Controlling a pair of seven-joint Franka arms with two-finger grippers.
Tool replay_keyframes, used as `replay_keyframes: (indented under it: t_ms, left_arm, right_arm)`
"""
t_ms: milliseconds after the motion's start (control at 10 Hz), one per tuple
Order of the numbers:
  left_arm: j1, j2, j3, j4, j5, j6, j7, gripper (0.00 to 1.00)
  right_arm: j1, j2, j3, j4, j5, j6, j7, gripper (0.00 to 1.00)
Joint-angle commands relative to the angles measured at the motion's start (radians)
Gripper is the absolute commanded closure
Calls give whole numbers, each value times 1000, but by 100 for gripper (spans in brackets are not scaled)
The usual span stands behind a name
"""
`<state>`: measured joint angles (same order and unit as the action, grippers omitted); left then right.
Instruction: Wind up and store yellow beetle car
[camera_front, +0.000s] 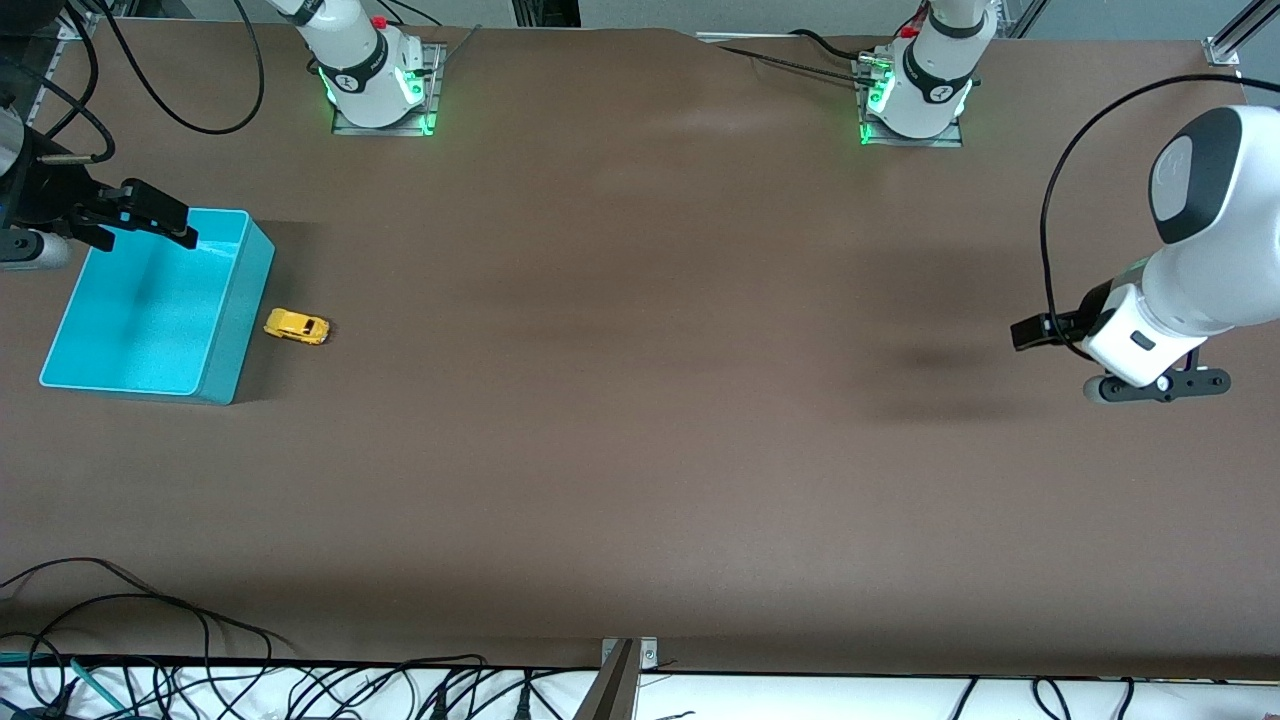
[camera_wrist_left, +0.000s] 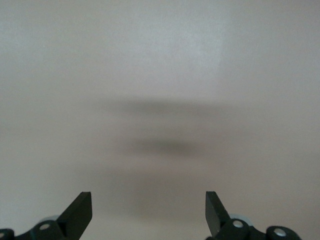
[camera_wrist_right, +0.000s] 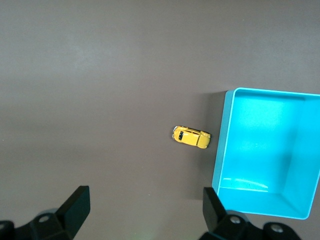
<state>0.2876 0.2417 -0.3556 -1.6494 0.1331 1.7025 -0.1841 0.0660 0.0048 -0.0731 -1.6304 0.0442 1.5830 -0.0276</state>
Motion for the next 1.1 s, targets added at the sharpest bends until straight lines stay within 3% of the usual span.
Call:
replay_keyframes:
  t_ms: [0, 997]
  left_arm:
    - [10, -19, 1, -12, -21, -20, 35, 0]
    - [19, -19, 3, -10, -23, -53, 100, 0]
  right_arm:
    - [-5, -2, -14, 4, 14, -11, 5, 0]
    - [-11, 56, -40, 4, 8, 11, 8, 0]
